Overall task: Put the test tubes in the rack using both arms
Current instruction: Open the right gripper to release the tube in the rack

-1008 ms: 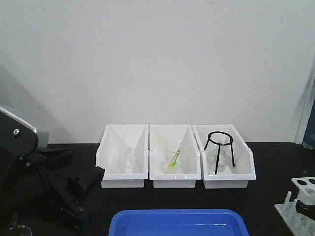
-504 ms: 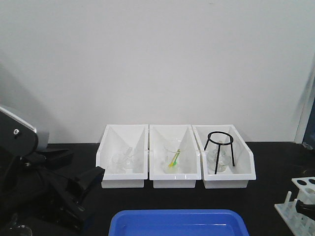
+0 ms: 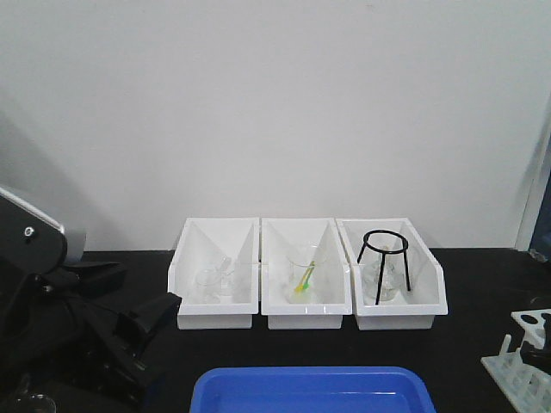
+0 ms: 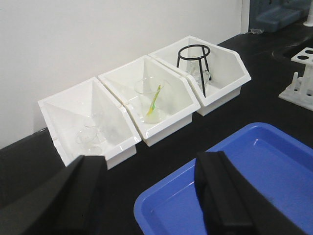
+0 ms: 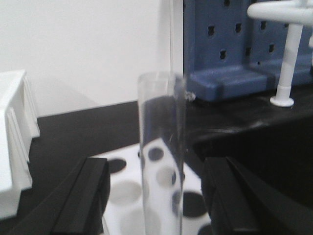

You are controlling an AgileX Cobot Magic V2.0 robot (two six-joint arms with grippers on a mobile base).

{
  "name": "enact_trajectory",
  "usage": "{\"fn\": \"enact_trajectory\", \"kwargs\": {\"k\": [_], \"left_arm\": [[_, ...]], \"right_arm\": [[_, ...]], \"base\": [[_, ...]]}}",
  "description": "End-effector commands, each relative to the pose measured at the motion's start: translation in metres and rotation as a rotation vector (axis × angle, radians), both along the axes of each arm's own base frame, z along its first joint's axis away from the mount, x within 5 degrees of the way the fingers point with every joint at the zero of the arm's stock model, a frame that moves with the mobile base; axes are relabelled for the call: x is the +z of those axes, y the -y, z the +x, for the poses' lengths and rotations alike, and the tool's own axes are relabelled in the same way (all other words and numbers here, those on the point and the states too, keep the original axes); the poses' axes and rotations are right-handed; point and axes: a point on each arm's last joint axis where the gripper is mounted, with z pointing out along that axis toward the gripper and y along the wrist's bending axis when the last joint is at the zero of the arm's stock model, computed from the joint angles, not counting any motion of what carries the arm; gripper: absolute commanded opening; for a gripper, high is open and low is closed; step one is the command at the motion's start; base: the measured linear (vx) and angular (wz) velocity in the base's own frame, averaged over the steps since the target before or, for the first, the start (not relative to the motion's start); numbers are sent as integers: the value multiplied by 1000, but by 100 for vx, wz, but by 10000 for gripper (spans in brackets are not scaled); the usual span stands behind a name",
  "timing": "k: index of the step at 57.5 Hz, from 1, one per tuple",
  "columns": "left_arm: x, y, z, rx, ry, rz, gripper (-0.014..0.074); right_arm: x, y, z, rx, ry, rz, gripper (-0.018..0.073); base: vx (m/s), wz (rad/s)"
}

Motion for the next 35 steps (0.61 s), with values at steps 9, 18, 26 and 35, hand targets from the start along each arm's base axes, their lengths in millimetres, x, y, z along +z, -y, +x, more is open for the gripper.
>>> {"fn": "enact_trajectory", "kwargs": {"k": [9, 18, 26, 35], "left_arm": [[18, 0, -5, -36, 72, -42, 500], [18, 0, -5, -36, 72, -42, 500], [18, 0, -5, -36, 72, -43, 500], [16, -2, -4, -15, 55, -36, 498]], "right_arm": [[79, -4, -10, 34, 309, -115, 478], [118, -10, -26, 48, 423, -151, 478], [155, -18, -46, 85, 529, -168, 468], [191, -28, -74, 119, 539, -155, 346]], "base": [[0, 0], [0, 0], [0, 0], [0, 0]]}}
